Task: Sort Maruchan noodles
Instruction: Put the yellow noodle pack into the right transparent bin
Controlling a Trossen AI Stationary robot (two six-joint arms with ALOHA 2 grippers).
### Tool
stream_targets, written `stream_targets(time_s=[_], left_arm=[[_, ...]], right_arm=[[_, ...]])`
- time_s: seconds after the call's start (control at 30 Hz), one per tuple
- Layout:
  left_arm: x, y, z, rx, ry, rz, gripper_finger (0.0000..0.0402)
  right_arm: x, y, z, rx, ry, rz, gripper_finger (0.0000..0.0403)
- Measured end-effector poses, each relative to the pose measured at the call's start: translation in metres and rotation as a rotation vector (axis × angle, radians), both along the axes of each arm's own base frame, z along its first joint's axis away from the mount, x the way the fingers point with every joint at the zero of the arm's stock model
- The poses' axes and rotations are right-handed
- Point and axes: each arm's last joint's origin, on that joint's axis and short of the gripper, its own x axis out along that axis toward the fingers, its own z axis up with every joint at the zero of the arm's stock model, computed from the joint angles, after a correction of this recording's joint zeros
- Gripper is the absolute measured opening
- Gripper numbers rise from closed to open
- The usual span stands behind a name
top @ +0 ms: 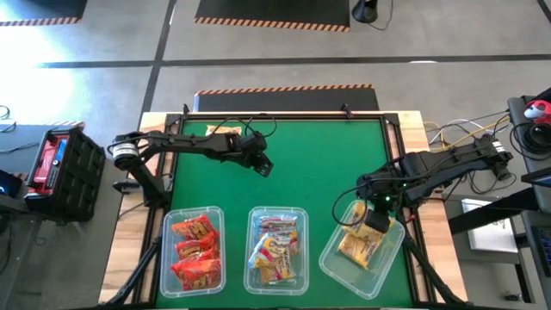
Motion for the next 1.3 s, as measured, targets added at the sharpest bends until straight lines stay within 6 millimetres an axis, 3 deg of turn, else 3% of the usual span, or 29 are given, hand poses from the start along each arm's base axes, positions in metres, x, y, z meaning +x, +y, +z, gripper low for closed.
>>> stream_targets(time_s=[0.23, 0.47, 0.73, 0.87, 1.03, 1.17, 1.3], left_arm=[[0.003, 0.000, -0.001, -0.034, -0.033, 0.015, 0.0146], [0.006, -0.002, -0.006, -0.109, -0.055, 0.066, 0.0146], [0.006, 0.013, 0.022, 0.017, -0.068, 0.175, 0.0146], [-0.005, 0.027, 0.039, 0.111, 0.087, 0.262, 0.0146], [-0.027, 0.051, 0.052, 0.219, 0.305, 0.336, 0.0146], [-0.045, 0.073, 0.044, 0.200, 0.367, 0.397, 0.0146], [-0.063, 0.090, 0.029, 0.159, 0.400, 0.499, 0.0146]], right_arm=[[-0.001, 0.001, 0.004, 0.024, -0.025, 0.063, 0.0201], [-0.007, -0.002, 0.020, -0.019, -0.034, 0.113, 0.0201], [-0.005, -0.007, 0.030, -0.219, -0.165, 0.179, 0.0194], [0.000, -0.018, 0.030, -0.407, -0.198, 0.161, 0.0193], [0.011, -0.040, 0.028, -0.696, -0.204, 0.005, 0.0191], [0.026, -0.056, 0.027, -0.784, -0.231, -0.121, 0.0191], [0.043, -0.068, 0.025, -0.814, -0.279, -0.134, 0.0191]])
